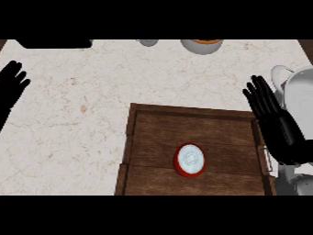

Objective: Pick the can from the tray and place it in the pot

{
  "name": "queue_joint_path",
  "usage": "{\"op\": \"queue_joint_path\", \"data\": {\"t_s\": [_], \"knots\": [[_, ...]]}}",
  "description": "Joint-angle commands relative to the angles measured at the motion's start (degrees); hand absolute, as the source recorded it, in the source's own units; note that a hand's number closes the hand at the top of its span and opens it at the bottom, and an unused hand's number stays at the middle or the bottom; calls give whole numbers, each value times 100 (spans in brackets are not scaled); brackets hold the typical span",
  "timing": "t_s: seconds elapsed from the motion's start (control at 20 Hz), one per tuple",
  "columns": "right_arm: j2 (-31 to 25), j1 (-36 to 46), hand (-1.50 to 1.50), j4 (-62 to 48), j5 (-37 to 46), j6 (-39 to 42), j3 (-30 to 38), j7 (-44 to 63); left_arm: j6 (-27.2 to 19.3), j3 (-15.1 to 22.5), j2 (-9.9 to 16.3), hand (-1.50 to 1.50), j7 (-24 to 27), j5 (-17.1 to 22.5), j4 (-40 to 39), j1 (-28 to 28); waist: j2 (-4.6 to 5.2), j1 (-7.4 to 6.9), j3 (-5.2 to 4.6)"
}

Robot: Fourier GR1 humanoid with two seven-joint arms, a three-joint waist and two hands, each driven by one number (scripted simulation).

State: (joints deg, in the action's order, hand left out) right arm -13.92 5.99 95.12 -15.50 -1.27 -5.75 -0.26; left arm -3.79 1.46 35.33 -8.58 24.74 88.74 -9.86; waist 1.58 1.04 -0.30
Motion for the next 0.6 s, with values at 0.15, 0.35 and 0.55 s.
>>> {"op": "queue_joint_path", "data": {"t_s": [0.15, 0.35, 0.55], "knots": [[-631, 330, 150, 1134, -229, 890, 728, -1640, -707, 152, -782, 0, 650, -409, 98, 255, -230, 58, 40], [-1076, -282, -150, 829, 1304, -421, 1618, -1789, -1043, 338, -1275, 0, 968, -529, 243, 483, -214, 299, 25], [-139, -1327, -150, 1357, 1375, -110, 855, -3734, -1589, 1011, -1974, 0, 1367, -1179, 411, 835, -188, 21, 43]]}}
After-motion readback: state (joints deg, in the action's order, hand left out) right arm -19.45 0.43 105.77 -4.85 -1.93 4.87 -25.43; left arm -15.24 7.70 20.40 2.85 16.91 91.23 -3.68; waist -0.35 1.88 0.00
